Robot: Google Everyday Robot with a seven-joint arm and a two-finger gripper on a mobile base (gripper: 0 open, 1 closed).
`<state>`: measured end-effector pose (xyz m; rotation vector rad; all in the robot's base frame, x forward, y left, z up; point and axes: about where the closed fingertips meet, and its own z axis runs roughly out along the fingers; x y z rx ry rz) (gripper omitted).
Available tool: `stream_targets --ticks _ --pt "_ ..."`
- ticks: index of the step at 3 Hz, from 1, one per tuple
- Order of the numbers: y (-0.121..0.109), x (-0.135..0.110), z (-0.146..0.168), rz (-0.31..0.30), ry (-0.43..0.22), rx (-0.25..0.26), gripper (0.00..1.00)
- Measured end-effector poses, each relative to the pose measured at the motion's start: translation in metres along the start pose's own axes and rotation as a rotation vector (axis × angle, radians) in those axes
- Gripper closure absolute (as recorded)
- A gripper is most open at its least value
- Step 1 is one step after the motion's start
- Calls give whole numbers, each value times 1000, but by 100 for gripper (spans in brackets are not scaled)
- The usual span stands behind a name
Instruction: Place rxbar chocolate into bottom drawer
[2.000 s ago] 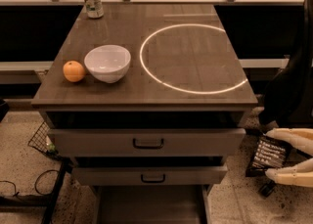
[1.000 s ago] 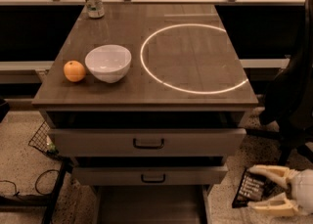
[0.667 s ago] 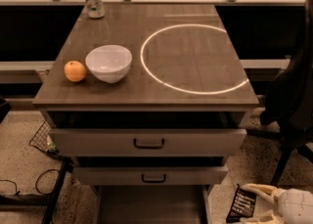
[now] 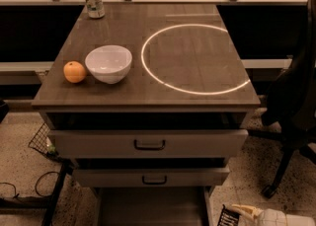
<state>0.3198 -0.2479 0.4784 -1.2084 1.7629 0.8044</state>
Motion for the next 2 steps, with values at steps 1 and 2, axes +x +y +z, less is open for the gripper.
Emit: stream_targets --ticks 1,2 --pt "0 0 0 0 0 0 100" --pt "-3 14 29 -1 -9 -13 100"
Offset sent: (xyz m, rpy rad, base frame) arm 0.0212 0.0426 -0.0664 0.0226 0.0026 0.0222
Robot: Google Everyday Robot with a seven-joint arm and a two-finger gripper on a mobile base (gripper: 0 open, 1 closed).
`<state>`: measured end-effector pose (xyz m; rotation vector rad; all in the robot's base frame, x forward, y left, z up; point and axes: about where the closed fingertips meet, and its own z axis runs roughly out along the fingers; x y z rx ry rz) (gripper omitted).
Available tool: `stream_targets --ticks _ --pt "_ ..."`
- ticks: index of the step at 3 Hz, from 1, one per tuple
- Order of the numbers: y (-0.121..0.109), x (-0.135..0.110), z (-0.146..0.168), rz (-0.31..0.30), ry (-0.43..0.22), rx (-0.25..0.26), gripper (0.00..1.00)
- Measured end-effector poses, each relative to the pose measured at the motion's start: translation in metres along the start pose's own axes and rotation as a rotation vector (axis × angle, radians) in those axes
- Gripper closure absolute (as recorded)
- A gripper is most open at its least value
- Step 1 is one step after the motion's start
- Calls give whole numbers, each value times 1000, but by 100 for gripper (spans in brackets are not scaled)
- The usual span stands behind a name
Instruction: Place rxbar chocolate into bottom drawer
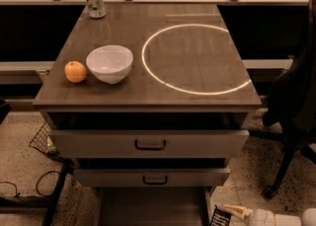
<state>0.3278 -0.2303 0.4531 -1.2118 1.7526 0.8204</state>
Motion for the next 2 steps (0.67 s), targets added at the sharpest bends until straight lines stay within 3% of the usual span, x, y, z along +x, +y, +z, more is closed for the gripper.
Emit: stream_targets --ticks 1,2 --pt "-8 32 90 -38 -46 -52 100" --pt "-14 63 157 -47 -60 -58 100"
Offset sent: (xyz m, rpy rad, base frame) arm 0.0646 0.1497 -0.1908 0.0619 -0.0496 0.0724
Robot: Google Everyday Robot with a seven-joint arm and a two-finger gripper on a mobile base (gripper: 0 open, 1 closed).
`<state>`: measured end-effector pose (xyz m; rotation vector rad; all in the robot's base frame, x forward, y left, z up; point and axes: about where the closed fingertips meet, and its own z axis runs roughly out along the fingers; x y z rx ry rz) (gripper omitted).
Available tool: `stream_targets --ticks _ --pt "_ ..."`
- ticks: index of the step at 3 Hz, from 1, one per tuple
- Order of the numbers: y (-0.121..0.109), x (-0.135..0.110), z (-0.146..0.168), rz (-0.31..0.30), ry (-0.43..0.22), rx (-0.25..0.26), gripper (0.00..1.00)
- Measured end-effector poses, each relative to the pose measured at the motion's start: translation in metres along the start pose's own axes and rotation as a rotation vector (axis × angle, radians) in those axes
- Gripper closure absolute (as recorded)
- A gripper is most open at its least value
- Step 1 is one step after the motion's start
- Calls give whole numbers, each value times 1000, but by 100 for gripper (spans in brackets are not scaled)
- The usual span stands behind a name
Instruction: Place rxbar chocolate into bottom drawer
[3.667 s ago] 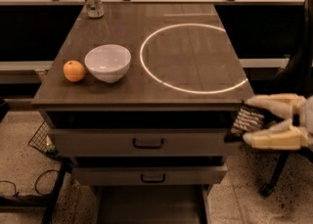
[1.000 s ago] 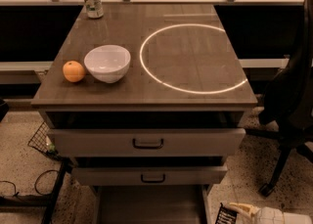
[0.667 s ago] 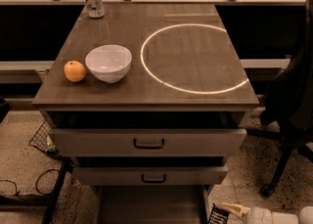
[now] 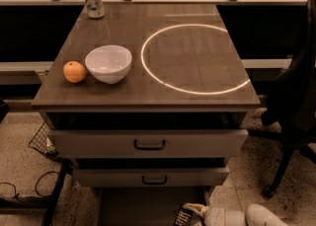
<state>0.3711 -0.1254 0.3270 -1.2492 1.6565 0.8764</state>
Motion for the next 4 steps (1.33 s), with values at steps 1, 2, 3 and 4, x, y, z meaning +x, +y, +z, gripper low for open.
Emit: stream_targets --ticks 1,2,3,4 --pt "-1 31 68 -1 55 -15 100" --pt "-9 45 108 2 96 -4 100" --pt "-18 56 144 11 129 -27 100" --pt "-23 62 178 27 150 -64 99"
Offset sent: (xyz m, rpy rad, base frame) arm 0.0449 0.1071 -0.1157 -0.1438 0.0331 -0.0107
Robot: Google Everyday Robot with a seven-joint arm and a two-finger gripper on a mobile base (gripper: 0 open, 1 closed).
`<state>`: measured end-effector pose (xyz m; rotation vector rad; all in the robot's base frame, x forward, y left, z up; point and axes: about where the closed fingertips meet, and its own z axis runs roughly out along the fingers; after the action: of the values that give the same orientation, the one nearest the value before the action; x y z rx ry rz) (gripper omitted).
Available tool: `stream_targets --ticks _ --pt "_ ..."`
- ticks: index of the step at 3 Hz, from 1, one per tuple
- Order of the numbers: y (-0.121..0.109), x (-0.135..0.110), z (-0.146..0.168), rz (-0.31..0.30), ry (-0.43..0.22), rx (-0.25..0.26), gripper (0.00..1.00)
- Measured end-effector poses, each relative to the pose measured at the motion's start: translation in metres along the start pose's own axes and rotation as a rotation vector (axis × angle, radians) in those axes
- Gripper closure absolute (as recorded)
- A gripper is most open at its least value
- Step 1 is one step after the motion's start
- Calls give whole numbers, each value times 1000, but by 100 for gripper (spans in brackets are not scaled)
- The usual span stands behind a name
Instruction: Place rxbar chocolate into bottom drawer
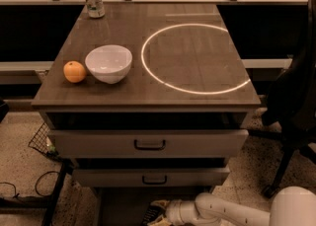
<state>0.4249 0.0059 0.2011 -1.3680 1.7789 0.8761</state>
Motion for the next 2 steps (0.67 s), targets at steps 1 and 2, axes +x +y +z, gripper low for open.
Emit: stream_targets --ticks 1,2 --pt "2 0 -1 1 -3 0 77" --pt "3 -1 1 1 -4 -3 53"
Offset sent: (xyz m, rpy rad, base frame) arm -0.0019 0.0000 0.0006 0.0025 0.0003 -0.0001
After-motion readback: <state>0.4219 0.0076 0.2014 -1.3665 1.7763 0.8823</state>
